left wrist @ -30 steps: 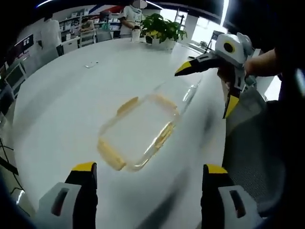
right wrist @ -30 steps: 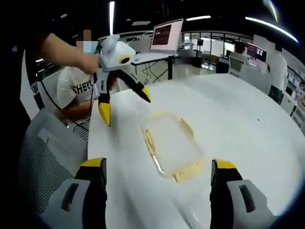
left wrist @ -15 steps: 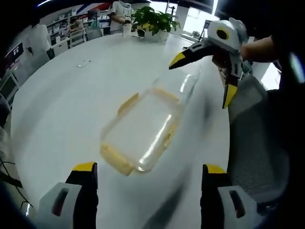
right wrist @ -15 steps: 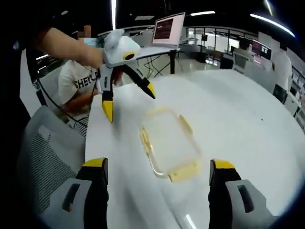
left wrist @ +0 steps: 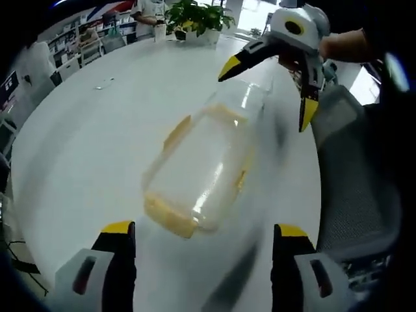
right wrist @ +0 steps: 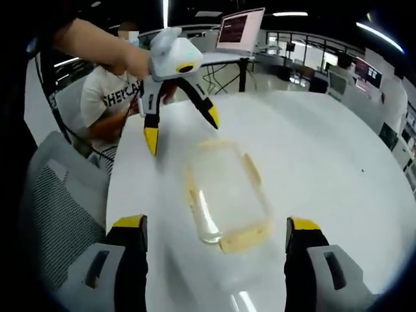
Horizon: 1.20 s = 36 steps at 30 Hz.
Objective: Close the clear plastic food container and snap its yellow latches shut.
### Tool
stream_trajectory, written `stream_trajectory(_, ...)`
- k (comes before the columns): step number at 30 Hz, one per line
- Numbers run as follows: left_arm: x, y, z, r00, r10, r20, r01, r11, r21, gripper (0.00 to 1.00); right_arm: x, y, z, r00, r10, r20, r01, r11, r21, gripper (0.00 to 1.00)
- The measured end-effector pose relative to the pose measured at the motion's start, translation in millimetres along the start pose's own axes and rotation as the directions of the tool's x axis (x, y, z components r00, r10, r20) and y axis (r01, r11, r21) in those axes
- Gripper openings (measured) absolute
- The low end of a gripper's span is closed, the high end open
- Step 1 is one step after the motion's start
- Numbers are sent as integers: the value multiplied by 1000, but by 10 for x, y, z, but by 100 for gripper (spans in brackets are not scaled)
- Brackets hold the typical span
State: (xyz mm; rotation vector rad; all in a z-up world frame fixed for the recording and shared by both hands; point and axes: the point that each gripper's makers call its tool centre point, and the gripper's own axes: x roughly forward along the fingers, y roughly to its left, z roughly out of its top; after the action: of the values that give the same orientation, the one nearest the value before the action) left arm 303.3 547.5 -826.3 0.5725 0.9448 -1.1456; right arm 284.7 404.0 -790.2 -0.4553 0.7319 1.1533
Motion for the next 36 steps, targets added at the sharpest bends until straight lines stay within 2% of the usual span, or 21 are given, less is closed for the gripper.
stream_trajectory(17, 71, 145, -22, 996, -24, -86, 37, 988, 152, 77, 140, -126, -144, 990, 21, -141, -36, 994, -107, 78)
stream_trajectory(29, 124, 220, -16, 990, -25, -141, 59, 968, 243, 70, 189, -200, -250, 976, 32, -216, -59, 991, -122, 76)
stream_trajectory(36, 141, 260, -9, 987, -30, -159, 72, 961, 266, 66, 221, -257, -298, 969, 23, -245, -59, 989, -139, 74)
